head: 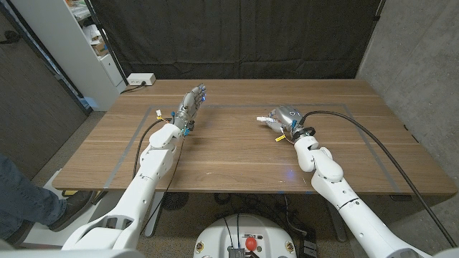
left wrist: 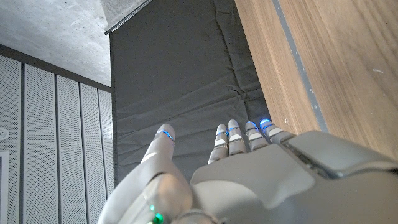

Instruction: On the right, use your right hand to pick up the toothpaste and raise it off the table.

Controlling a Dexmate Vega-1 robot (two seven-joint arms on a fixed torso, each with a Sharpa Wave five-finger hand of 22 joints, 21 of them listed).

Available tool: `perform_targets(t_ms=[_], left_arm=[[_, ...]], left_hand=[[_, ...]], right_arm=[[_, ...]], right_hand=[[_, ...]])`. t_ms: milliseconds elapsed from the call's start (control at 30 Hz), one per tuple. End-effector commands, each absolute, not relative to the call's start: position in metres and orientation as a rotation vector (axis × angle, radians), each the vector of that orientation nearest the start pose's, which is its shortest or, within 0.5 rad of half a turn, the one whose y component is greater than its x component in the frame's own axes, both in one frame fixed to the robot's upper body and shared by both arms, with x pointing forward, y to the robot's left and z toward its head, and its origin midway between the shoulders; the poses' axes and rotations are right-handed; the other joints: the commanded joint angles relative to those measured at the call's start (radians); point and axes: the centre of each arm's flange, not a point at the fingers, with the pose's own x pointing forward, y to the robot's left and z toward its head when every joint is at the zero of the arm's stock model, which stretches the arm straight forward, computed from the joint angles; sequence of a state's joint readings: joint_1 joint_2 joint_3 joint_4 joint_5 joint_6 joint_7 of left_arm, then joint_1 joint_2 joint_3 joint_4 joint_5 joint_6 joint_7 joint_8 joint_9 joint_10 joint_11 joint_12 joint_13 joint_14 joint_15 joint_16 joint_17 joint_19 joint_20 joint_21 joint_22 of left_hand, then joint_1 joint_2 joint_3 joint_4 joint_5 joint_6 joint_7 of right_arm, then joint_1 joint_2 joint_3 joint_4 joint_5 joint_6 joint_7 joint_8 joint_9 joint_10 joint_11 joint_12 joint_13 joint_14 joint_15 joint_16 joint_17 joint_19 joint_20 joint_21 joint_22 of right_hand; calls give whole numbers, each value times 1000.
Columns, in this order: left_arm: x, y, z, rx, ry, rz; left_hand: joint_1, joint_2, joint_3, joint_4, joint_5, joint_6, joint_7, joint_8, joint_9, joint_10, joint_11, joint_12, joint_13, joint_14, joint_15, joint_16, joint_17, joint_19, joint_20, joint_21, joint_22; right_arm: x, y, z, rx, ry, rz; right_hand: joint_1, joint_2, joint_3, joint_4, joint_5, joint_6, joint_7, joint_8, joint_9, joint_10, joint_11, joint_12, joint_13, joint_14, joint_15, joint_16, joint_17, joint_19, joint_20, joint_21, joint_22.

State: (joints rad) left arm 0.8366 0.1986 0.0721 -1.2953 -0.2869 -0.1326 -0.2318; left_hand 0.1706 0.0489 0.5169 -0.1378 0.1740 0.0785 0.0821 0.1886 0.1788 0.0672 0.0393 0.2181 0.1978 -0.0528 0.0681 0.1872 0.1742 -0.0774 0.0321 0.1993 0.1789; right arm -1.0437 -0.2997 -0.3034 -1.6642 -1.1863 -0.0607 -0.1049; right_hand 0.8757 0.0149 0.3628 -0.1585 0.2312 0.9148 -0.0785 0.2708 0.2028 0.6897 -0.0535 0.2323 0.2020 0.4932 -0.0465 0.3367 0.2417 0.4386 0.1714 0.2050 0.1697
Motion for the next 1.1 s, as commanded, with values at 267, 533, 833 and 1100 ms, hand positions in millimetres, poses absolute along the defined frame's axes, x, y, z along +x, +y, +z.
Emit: perform_targets(t_ms=[267,533,833,1100], left_arm=[[665,255,-8,-6,-596,-261],[662,256,-10,-9,-599,-264],[660,258,-12,-9,-597,-263],[657,261,-13,-8,-600,-255]], left_hand=[[12,1,-5,-2,-2,-2,-4,-2,2,-7,-4,-4,2,-7,-1,-2,5,-3,4,0,2],[13,2,-4,-2,-1,0,-4,0,2,-8,-4,-4,2,-7,-1,-2,5,-3,5,0,2],[14,3,-4,-2,-1,1,-5,0,2,-8,-5,-4,2,-7,-1,-2,5,-3,5,0,2],[16,3,-4,-3,-1,2,-5,0,2,-9,-3,-4,2,-7,-1,-2,5,-3,5,0,2]], right_arm=[[579,-173,-23,-1470,-744,-292],[574,-173,-15,-1472,-750,-310],[570,-170,-8,-1461,-776,-322],[564,-167,-4,-1449,-806,-323]], right_hand=[[16,-3,-9,0,-5,-2,4,-5,2,5,4,-5,6,10,-48,5,0,10,0,-6,4],[19,-1,-12,2,-7,-3,2,-8,3,6,5,-6,6,12,-47,7,0,10,-1,-6,4],[22,0,-15,3,-8,-3,4,-10,4,6,6,-7,6,14,-47,9,1,12,-1,-5,4],[24,4,-19,6,-9,-1,5,-11,4,10,7,-7,6,16,-47,10,2,14,-2,-6,4]])
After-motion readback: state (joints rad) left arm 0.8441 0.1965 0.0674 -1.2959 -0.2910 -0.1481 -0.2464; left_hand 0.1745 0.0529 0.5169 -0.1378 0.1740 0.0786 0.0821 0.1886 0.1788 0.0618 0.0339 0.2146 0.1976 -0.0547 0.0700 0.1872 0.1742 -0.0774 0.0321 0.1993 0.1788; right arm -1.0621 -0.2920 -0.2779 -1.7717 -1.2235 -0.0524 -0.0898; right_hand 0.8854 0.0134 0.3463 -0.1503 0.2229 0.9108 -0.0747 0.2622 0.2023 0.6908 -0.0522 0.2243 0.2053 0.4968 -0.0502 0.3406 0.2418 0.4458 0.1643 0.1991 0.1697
